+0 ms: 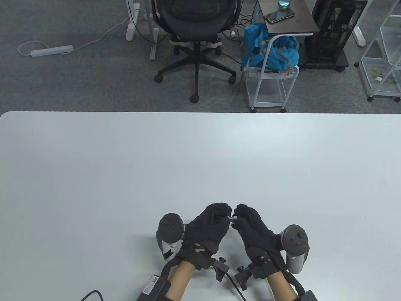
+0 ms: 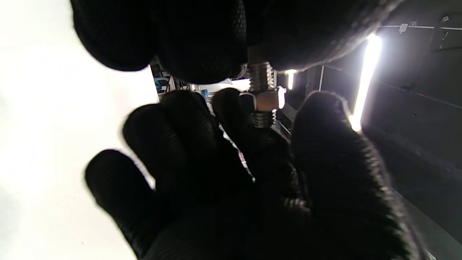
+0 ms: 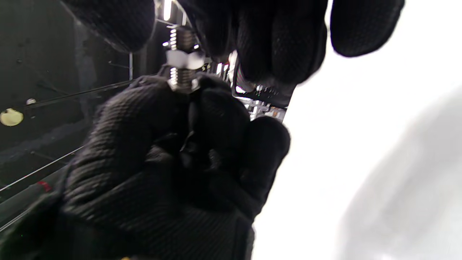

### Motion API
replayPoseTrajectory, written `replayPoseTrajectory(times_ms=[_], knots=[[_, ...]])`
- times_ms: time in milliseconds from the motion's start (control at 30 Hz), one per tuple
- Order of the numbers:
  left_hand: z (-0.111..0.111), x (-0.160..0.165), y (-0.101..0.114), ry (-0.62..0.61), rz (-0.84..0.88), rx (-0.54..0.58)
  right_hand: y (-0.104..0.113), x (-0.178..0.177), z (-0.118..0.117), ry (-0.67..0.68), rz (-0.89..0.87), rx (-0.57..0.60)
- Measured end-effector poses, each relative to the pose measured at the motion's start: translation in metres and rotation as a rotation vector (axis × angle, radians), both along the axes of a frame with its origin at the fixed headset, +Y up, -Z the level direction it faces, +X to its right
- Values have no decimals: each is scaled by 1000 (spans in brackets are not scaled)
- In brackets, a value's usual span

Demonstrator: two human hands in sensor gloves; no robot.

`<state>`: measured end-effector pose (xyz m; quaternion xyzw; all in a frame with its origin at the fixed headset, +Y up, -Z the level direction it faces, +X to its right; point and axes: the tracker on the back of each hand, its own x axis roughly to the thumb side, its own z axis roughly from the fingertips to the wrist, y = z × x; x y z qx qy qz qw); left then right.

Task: Unscrew nut from screw

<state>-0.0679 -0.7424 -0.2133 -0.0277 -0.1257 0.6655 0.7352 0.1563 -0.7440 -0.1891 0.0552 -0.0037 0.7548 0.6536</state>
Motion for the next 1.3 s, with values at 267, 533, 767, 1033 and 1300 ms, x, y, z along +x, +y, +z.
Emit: replayPoseTrajectory(times_ms=[267, 533, 767, 1033, 1300], knots=[[1, 1, 0, -5, -5, 1, 9, 0, 2, 5, 3, 71], [-1, -1, -2, -28, -7, -35, 11, -1, 0, 78, -10, 76], [0, 2, -2, -25, -23, -9, 7, 1, 3, -8, 4, 46], [1, 4, -1, -29, -39, 10, 6, 0, 1, 6, 30, 25], [-1, 2, -3, -19, -15, -11, 13, -2, 1, 46, 44, 79]])
